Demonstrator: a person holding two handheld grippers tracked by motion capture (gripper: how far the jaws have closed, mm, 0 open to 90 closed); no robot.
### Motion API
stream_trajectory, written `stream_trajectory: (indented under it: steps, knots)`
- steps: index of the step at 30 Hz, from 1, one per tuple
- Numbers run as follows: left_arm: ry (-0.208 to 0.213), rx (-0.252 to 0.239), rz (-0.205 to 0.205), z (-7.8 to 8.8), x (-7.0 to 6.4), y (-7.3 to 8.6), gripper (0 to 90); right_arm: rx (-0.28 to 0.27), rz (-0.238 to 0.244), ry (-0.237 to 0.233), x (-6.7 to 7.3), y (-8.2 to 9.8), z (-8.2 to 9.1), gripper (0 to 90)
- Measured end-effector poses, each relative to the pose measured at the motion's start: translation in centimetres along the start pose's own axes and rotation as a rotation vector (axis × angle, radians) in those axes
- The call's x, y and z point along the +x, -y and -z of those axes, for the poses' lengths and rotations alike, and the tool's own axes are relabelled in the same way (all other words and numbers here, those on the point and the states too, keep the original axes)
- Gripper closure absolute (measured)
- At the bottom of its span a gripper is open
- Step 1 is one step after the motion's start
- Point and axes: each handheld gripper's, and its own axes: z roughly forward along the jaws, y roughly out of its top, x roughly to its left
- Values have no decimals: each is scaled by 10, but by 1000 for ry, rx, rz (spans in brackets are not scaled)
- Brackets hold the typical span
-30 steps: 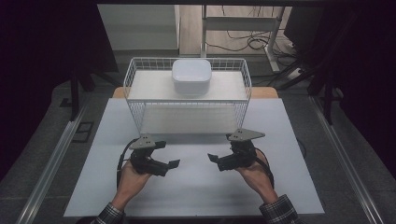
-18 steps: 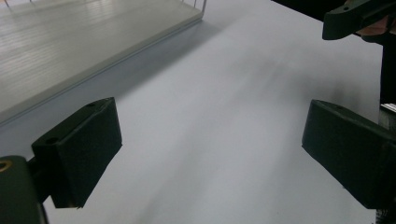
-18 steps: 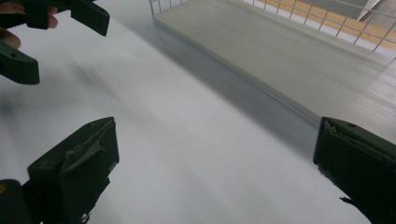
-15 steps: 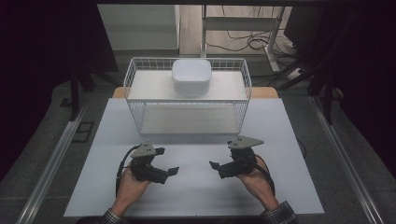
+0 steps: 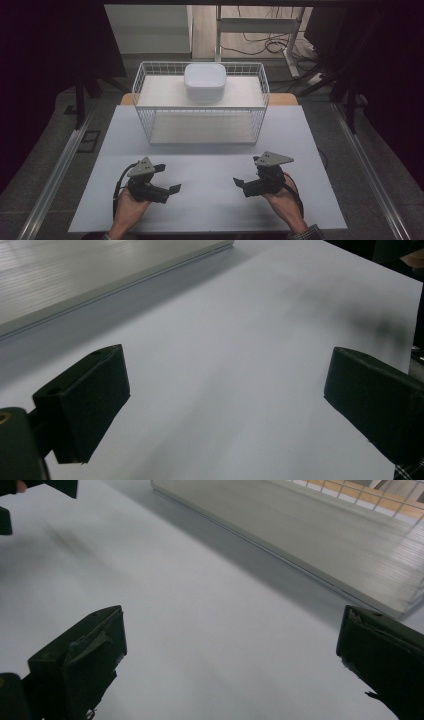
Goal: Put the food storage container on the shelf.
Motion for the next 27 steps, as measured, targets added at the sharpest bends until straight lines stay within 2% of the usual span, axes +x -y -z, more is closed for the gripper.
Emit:
stream_trajectory:
  steps: [17,27]
  knots:
    - [-64,9,36,27,5,21,38,1,-58,62,-12,23,30,0]
    - [-115,12,61,47,8,36,38,-10,-72,137,-14,41,47,0]
